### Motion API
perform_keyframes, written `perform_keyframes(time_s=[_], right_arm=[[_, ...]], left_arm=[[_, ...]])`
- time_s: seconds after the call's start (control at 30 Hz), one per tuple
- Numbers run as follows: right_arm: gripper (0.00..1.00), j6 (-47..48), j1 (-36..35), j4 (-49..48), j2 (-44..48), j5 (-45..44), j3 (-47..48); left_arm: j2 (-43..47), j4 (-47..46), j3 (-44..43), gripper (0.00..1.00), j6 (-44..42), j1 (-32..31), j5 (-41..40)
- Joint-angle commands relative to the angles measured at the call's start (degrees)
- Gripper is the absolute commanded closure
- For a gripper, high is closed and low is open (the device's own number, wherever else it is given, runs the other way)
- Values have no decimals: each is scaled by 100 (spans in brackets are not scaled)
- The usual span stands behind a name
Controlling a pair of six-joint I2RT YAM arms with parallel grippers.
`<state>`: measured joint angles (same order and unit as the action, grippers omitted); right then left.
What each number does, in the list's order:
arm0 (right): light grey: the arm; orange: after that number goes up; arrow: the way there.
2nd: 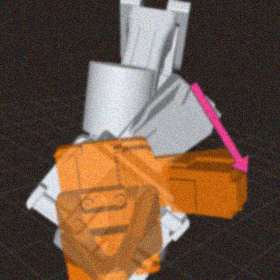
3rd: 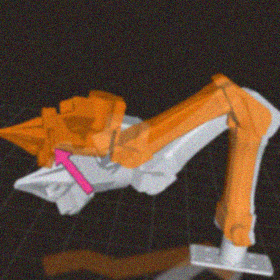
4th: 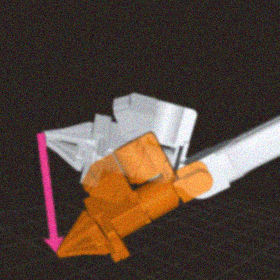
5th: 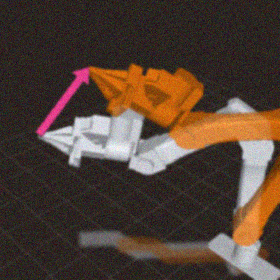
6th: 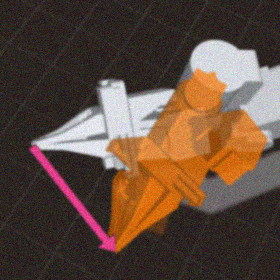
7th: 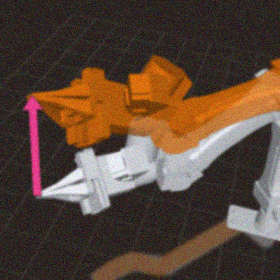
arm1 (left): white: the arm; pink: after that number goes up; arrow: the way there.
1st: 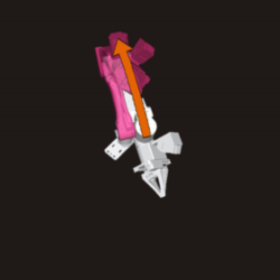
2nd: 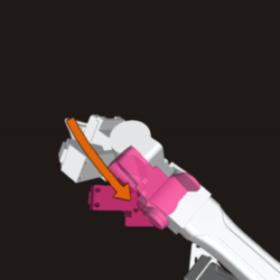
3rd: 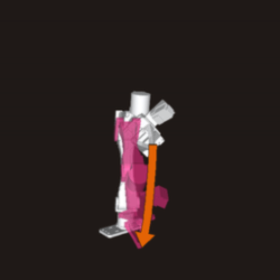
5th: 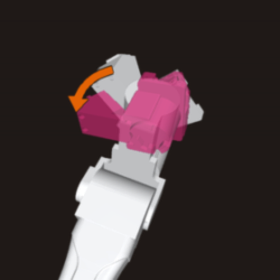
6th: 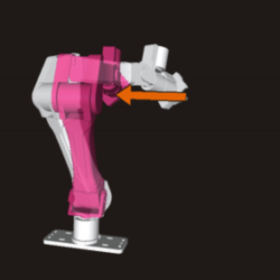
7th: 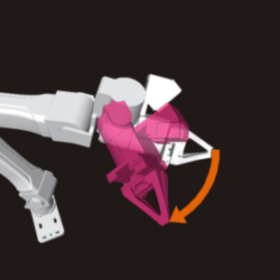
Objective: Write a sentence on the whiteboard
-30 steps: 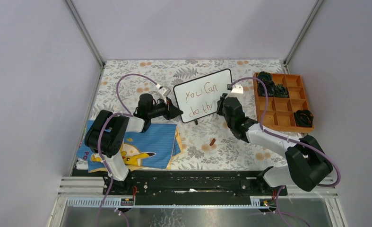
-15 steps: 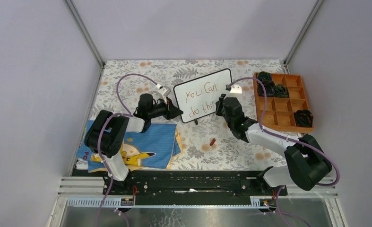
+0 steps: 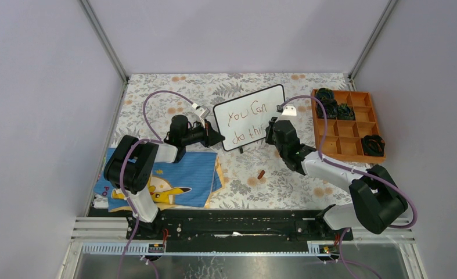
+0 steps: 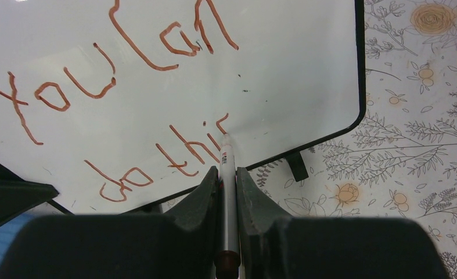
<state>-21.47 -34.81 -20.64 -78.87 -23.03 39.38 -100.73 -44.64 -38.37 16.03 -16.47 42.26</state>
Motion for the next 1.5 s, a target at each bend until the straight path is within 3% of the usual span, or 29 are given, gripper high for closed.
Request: perform_keyframes(time_s=[0.0,0.33,0.93,1.47], right_arm=[[100,-41,24,100,-51,-245,189],[100,-89,27,183,-121,-502,259],[100,64,27,471,-210,158,308],[100,26,26,61,-63,471,132]], left_arm=[[28,270,-29,100,-363,-35,-306],[17,270,-37,100,-363,-32,-297],[21,268,-31,100,-355,-30,-316],[27,272,-22,100,-373,-41,-341]])
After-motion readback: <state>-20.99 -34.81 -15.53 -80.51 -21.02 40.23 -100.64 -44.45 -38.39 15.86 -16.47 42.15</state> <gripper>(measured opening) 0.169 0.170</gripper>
